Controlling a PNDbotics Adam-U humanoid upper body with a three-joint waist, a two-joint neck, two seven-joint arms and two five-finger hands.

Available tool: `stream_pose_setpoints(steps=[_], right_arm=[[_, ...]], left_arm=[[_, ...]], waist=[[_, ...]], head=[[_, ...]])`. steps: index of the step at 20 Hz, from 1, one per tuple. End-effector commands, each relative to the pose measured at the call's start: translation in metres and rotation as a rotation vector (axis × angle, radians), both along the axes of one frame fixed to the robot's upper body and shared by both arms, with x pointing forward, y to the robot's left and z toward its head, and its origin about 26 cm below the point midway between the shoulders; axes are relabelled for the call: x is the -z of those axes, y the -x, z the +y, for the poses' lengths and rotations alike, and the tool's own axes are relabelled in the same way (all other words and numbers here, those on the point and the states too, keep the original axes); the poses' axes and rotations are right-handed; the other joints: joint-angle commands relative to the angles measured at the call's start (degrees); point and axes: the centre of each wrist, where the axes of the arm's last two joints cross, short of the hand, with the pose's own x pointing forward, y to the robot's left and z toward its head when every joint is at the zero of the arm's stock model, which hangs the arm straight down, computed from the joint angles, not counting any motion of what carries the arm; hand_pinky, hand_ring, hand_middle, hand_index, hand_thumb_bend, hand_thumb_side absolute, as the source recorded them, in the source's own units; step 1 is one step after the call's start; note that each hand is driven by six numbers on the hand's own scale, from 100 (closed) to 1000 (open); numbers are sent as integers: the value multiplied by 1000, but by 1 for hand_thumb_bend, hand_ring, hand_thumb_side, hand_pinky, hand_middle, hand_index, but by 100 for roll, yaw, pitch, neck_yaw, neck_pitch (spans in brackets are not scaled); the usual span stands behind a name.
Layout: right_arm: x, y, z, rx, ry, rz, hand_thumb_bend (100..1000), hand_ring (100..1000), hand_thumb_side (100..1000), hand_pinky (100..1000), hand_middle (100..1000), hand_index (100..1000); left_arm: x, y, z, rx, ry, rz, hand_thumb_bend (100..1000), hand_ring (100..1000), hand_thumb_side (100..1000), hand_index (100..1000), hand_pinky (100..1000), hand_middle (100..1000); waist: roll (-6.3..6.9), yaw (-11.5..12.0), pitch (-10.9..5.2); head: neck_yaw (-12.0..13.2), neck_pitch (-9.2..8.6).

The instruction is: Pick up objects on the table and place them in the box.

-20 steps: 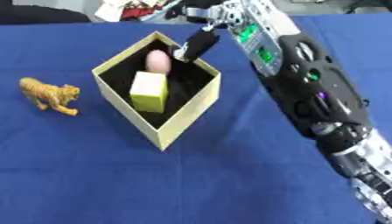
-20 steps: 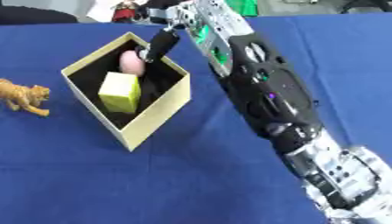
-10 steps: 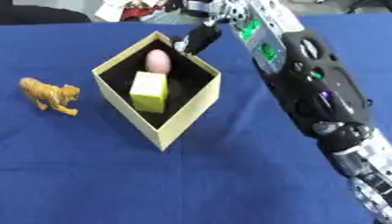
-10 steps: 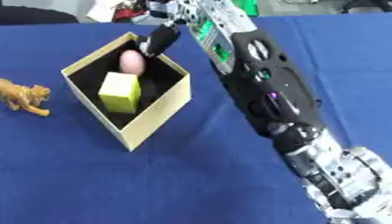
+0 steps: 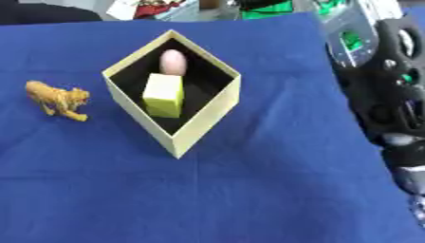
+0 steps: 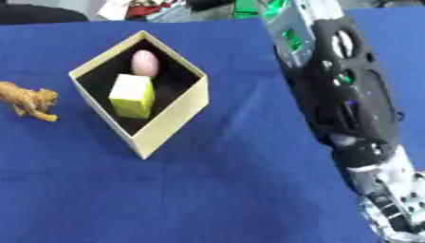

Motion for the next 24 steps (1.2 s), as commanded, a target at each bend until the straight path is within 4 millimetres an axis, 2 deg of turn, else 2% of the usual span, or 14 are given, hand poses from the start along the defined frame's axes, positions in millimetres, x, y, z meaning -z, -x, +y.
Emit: stream_pose_setpoints(steps=[1, 8, 13, 18, 24], right_arm=[[-12, 18, -18, 6, -110, -135, 100, 958, 699, 883, 845, 923], [6, 31, -40, -6, -257, -224, 100, 941, 685, 854, 817, 913], [16, 34, -50, -24, -339, -263, 100, 941, 662, 856, 801, 903], [19, 38, -57, -78, -387, -295, 100, 945, 659, 864, 790, 893], [21, 41, -74, -133, -433, -333, 100, 944, 666, 867, 774, 881]], left_arm=[[-20, 4, 11, -46, -131, -24, 183, 719, 878, 777, 727, 683], [-43, 8, 26, -134, -305, 0, 164, 720, 875, 791, 725, 688], [-55, 11, 34, -179, -375, 38, 163, 718, 858, 794, 723, 683], [-67, 13, 40, -225, -459, 89, 154, 717, 849, 791, 720, 679], [-74, 7, 49, -267, -484, 106, 152, 693, 847, 752, 713, 648]], waist=[[20, -41, -184], [20, -226, -396], [-20, -305, -463], [-43, -314, -410], [-52, -250, -219]], head=[[118, 203], [179, 445], [217, 484], [386, 357], [672, 80]])
